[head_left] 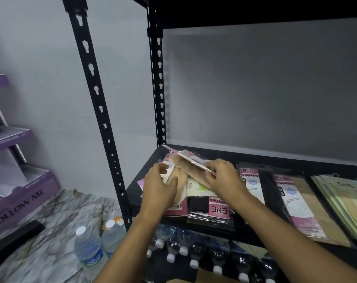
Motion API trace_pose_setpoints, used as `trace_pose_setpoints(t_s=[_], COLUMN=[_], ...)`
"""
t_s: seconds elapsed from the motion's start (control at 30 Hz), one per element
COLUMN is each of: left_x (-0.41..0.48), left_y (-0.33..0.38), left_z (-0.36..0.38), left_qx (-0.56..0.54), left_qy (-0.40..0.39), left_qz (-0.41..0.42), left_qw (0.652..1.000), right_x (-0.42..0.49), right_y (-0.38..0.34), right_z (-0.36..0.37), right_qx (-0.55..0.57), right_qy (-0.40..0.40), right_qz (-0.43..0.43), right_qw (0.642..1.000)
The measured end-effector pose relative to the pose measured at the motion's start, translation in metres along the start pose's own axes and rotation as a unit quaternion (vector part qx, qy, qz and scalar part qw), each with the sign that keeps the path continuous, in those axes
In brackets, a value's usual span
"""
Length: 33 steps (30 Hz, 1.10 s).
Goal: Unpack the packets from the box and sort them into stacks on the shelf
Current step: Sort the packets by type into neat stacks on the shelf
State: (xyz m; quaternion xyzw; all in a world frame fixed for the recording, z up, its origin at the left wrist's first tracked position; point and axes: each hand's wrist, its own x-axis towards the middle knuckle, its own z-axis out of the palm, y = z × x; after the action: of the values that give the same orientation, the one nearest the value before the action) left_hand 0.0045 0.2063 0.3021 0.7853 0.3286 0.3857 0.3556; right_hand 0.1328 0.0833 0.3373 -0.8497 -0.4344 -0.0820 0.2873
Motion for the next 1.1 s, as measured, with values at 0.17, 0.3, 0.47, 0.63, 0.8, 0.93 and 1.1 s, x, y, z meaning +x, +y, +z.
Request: trace_pose_setpoints(t_s=[0.17,0.3,0.47,0.63,0.8,0.93,1.1], left_x=[0.005,0.014,0.025,0.024,0.019,0.016,-0.002], left_y=[0.007,0.022,0.029,0.027,0.032,0.039,0.052], left_z=[-0.017,-0.032,-0.038,-0.039,-0.048,-0.055,-0.04], left_qx=[0.029,0.186,0.305,0.236,0.152,-0.04,-0.297], left_qy=[0.058,0.101,0.034,-0.025,-0.006,-0.032,-0.115], left_qz=[0.094,0.208,0.277,0.257,0.179,0.048,-0.13], left_qw=[0.993,0.955,0.911,0.937,0.972,0.998,0.939], right_x=[0.0,-0.003,-0.006,-0.014,-0.018,-0.027,-0.039], right_y=[-0.008,-0.02,-0.025,-0.024,-0.014,-0.002,-0.005], right_z=[-0.015,-0.036,-0.05,-0.063,-0.087,-0.103,-0.081], right_qx=[-0.015,-0.036,-0.069,-0.067,-0.018,0.179,0.371], right_qy=[-0.012,-0.037,-0.053,-0.065,-0.009,0.136,0.083], right_qz=[-0.041,-0.078,-0.108,-0.103,-0.048,0.043,0.108], right_qw=[0.999,0.996,0.99,0.99,0.999,0.973,0.918])
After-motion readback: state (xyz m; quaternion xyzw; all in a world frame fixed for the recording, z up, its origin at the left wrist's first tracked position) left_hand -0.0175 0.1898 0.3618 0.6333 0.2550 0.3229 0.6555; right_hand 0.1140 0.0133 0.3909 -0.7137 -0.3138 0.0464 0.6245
